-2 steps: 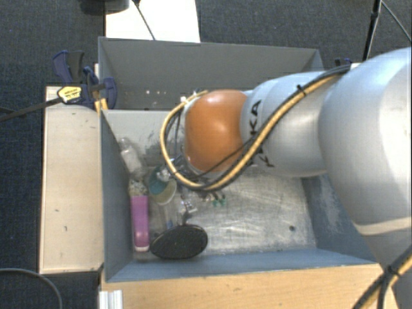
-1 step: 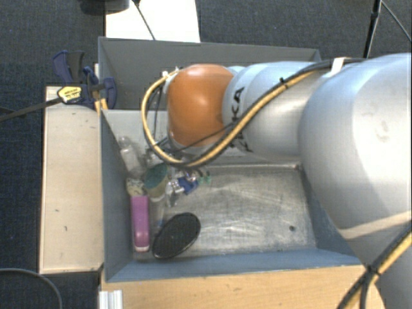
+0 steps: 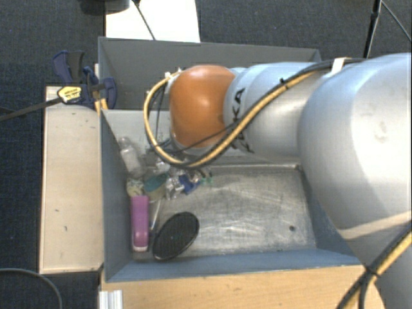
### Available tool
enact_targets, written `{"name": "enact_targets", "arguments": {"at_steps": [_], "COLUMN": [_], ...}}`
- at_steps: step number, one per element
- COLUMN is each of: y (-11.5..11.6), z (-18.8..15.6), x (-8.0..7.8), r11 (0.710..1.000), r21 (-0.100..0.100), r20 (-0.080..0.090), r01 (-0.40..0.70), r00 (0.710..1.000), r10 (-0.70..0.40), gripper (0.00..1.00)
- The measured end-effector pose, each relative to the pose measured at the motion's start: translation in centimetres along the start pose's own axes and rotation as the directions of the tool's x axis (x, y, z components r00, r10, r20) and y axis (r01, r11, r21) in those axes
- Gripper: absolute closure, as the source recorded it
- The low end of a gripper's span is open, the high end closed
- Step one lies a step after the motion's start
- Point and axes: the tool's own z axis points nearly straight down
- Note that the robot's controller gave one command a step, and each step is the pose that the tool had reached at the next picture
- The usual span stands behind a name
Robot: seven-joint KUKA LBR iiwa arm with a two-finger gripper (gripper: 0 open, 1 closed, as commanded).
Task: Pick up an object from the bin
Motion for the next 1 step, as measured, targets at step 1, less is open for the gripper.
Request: {"name": "enact_targets", "arguments": {"at_steps": [1], "y": [-0.04], "z": [0.91], "x": [0.55], "r11": [0.981], "r21": [0.001], "r20": [0.022], "r01": [0.195], "r00": [0.981], "r10": [-0.195], "gripper": [1.0]}}
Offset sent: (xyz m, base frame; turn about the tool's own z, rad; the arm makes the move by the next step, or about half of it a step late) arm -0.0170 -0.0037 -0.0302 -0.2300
